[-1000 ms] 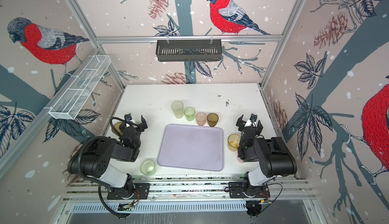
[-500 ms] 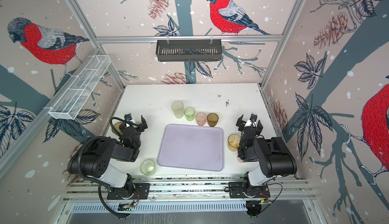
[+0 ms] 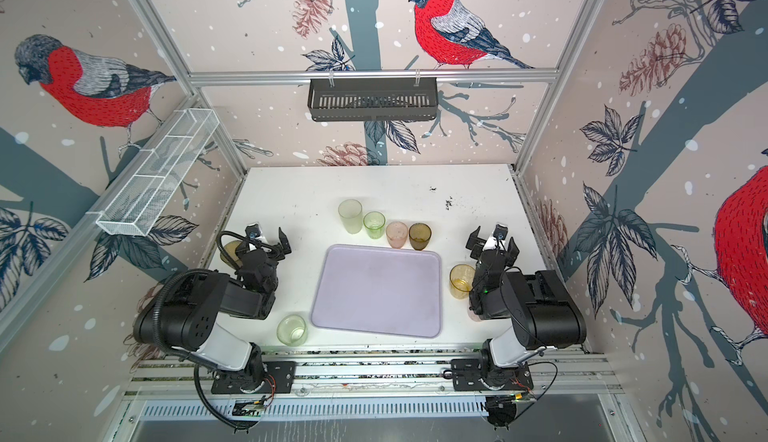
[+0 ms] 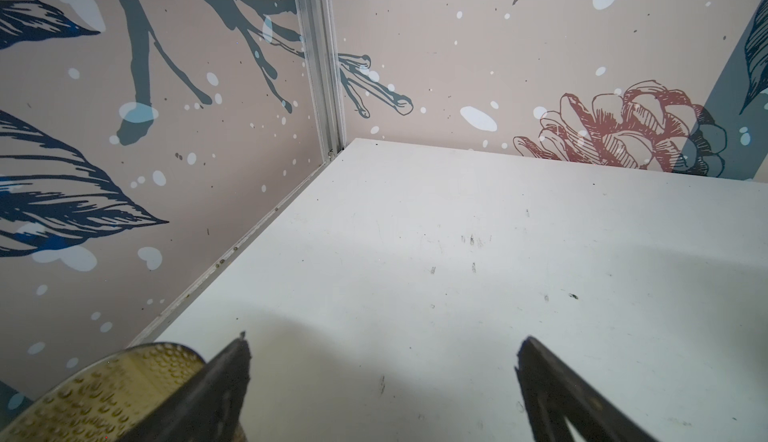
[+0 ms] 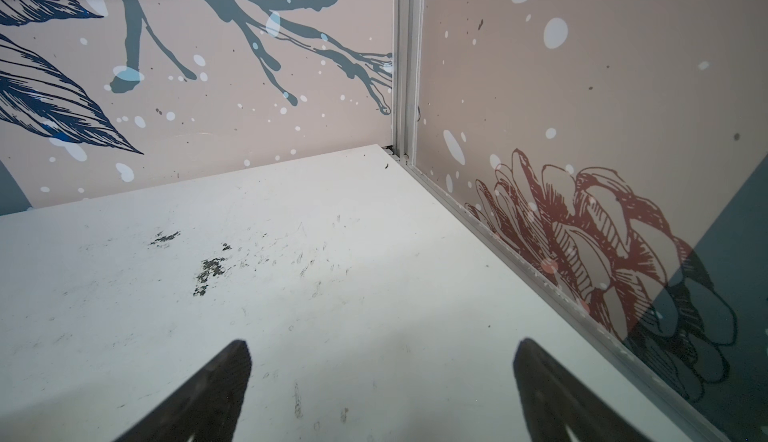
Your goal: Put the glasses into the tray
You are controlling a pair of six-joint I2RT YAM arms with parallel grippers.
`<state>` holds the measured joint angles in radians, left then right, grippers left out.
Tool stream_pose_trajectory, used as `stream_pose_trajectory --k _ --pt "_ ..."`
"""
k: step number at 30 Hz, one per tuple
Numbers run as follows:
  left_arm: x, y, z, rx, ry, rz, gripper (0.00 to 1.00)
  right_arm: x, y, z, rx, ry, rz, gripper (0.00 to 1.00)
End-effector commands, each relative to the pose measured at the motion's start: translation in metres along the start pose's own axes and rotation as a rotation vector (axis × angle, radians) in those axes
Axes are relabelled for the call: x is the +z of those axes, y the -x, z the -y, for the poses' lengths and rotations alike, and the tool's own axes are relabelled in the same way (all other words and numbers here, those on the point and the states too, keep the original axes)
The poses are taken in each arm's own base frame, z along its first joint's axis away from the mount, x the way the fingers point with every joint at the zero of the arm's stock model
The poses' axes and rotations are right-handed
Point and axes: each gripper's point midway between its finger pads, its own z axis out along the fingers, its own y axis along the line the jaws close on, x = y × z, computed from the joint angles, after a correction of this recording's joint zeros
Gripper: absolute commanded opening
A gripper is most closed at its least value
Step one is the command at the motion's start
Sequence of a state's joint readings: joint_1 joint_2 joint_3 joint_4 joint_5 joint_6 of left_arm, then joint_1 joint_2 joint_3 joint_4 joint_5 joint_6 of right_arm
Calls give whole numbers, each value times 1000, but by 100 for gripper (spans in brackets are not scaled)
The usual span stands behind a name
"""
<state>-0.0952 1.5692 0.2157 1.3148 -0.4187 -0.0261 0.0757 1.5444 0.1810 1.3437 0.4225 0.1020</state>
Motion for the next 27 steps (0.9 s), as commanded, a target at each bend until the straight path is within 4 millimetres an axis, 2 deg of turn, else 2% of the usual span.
stream_pose_trajectory --k 1,6,16,23,27 --pt "0 13 3 -12 -20 47 99 0 9 3 20 -16 35 100" --pt "-2 19 7 -7 -40 48 100 -1 11 5 28 -27 36 100" --pt "-6 40 11 13 -69 20 99 -1 17 -5 -13 -4 31 100" --pt "-12 54 15 3 -92 -7 100 -9 37 -10 -16 24 38 100" --pt "-16 66 24 -4 -145 -34 99 -19 60 -19 -18 70 60 100"
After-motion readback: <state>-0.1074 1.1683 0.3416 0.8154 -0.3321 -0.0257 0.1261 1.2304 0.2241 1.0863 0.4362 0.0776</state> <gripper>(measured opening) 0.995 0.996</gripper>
